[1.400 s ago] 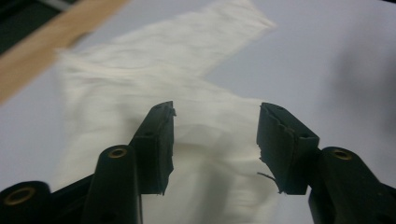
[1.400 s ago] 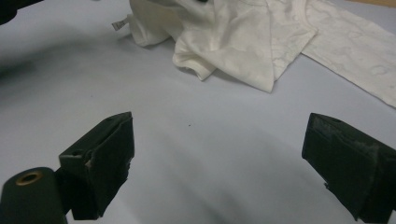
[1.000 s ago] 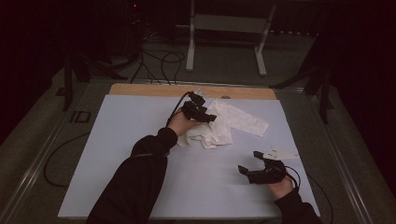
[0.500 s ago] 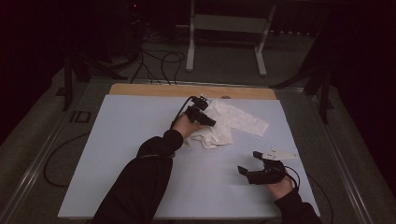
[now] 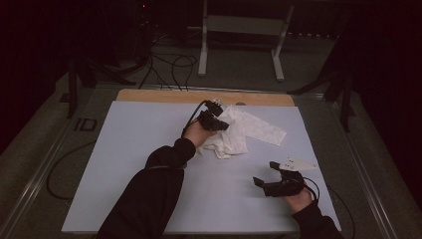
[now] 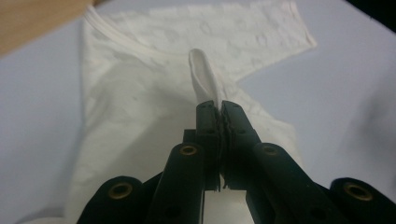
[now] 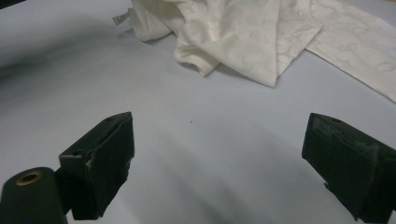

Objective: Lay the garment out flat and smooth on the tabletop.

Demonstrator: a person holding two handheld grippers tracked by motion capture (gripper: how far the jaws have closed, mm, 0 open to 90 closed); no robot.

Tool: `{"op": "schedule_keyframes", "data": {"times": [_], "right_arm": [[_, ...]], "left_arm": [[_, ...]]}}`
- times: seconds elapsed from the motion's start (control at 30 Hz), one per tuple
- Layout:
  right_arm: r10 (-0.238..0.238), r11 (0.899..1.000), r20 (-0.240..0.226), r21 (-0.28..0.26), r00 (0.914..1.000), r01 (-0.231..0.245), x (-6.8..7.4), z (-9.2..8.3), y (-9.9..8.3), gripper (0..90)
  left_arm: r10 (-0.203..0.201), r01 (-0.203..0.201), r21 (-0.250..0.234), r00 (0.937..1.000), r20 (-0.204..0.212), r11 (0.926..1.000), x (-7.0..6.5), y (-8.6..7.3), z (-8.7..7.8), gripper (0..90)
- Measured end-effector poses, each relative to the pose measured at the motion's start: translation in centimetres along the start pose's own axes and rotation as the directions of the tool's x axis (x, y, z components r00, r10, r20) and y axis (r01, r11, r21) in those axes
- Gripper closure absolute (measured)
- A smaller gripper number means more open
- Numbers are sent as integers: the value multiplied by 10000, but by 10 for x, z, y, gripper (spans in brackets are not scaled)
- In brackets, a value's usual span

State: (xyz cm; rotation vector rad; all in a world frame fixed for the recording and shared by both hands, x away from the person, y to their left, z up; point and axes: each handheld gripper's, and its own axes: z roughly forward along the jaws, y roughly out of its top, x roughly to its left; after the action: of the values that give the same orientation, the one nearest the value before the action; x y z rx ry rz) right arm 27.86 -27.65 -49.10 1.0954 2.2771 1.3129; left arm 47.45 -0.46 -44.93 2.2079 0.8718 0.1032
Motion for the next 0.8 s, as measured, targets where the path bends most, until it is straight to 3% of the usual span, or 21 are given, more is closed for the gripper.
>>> {"op": "schedule_keyframes", "data": {"times": [0.17, 0.3, 0.47, 0.57, 0.6, 0.63, 0.67, 0.7, 0.8], "right_arm": [[-52, 10000, -7, -40, 10000, 52, 0, 0, 0, 93], [-63, 10000, -18, -10, 10000, 63, 1, 1, 0, 93], [-42, 10000, -15, -8, 10000, 42, 1, 0, 0, 93], [-36, 10000, -20, -30, 10000, 36, 1, 1, 1, 93], [-36, 10000, -20, -30, 10000, 36, 1, 1, 1, 93], [-52, 10000, -26, -20, 10000, 52, 1, 1, 0, 93], [-62, 10000, -5, 12, 10000, 62, 1, 1, 0, 93], [-62, 10000, -5, 12, 10000, 62, 1, 1, 0, 93], [-43, 10000, -13, 47, 10000, 43, 2, 2, 1, 93]], "left_arm": [[-181, 144, -787, 9988, -464, 9968, 6, 3, -19, 877], [-351, 211, -1348, 9942, -1017, 9907, 16, 3, -37, 877], [-630, 279, -1889, 9812, -1825, 9816, 34, -4, -62, 877], [-857, 348, -2163, 9693, -2305, 9757, 46, -9, -78, 877], [-857, 348, -2163, 9693, -2305, 9757, 46, -9, -78, 877], [-1009, 426, -2316, 9640, -2462, 9719, 52, -12, -85, 877], [-1164, 445, -2507, 9529, -2799, 9670, 59, -17, -95, 876], [-1164, 445, -2507, 9529, -2799, 9670, 59, -17, -95, 877], [-1569, 530, -2943, 9266, -3419, 9542, 73, -29, -112, 876]]}}
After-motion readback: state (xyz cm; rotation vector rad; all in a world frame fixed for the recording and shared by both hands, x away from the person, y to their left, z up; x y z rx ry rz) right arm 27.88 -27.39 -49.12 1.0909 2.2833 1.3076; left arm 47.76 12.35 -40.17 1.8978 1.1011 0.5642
